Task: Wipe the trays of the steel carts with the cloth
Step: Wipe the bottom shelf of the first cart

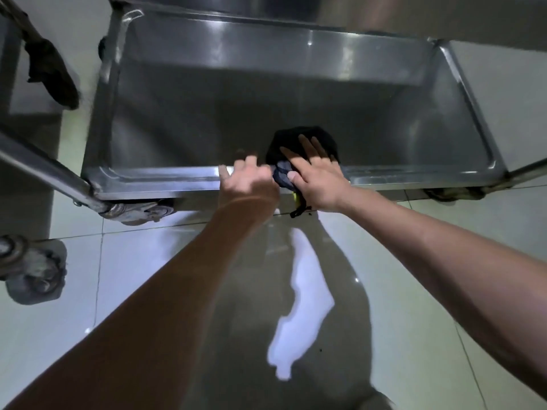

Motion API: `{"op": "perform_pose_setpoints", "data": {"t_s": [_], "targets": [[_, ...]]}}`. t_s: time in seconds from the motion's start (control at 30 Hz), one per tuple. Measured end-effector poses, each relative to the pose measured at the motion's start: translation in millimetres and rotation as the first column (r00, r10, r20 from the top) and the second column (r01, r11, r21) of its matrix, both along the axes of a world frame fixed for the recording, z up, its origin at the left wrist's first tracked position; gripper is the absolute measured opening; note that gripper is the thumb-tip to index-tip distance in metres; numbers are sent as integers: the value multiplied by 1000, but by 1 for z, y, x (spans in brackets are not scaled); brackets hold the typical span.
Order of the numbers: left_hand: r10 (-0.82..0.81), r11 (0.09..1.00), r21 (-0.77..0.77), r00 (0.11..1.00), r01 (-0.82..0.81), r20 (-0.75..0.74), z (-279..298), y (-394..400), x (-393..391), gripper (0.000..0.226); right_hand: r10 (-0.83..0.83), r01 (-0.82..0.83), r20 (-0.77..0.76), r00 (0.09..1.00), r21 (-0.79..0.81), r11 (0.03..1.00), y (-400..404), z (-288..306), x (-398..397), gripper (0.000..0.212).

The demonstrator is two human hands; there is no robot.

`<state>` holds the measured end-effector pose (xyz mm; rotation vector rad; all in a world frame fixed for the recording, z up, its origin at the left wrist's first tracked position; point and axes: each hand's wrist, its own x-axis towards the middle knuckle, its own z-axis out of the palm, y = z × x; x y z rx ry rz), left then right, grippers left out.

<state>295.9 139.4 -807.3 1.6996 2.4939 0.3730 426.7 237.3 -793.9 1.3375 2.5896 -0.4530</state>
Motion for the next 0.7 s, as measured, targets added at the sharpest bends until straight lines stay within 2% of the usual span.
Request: {"op": "perform_pose_setpoints", "data": {"t_s": [0.17, 0.3, 0.4, 0.5, 0.57, 0.7], "targets": [[-103, 972, -212, 995, 98, -14, -2, -9, -6, 42, 43, -36, 112, 993, -63, 997, -1, 8, -1, 57], [-170, 969, -201, 979, 146, -108, 8, -37, -9, 61, 39, -30, 114, 993, -75, 997, -6, 14, -9, 56], [-150, 975, -183, 979, 124, -137, 6, -37, -10, 62, 39, -39, -47, 998, 0, 999, -7, 7, -5, 52], [-57, 991, -133, 982, 33, -179, 0, -32, 6, 50, 21, 0, -218, 976, 97, 995, -12, -9, 1, 49], [-29, 993, -121, 975, 2, -218, -4, -28, 14, 50, 9, 42, -270, 963, 181, 983, -15, -17, 4, 47], [-35, 999, -30, 985, 30, -170, -6, -25, 22, 51, 51, 40, -291, 955, 299, 953, -19, -26, 9, 44]]}}
